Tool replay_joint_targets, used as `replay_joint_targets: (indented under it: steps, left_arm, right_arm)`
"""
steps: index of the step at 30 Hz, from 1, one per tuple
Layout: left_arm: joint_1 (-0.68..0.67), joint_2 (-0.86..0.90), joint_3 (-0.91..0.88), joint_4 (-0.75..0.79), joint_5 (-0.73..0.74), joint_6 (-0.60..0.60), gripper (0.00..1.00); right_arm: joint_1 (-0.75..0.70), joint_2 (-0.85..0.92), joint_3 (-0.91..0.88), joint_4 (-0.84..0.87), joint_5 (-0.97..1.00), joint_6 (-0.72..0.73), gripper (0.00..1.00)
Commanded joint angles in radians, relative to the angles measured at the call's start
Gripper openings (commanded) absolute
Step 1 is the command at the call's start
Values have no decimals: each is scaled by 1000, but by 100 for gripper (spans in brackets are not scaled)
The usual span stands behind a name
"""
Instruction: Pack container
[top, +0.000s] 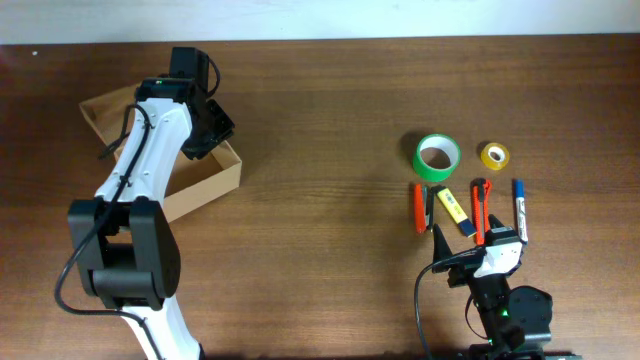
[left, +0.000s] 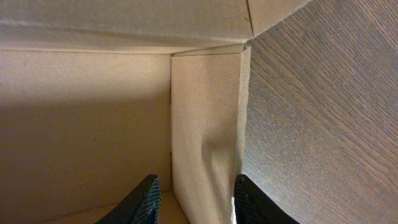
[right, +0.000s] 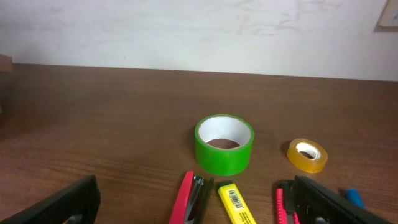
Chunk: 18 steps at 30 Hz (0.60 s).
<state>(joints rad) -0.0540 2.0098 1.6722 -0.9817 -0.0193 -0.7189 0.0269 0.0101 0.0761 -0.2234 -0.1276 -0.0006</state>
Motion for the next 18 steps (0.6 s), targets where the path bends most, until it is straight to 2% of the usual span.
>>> replay_joint_targets:
  steps: [1, 18]
  left_arm:
    - [11, 40, -51, -20, -47, 17, 39]
    - [11, 15, 4, -24, -56, 67, 39]
  right_arm:
    - [5, -8, -8, 2, 9, 6, 99]
    - [5, -8, -8, 2, 9, 6, 99]
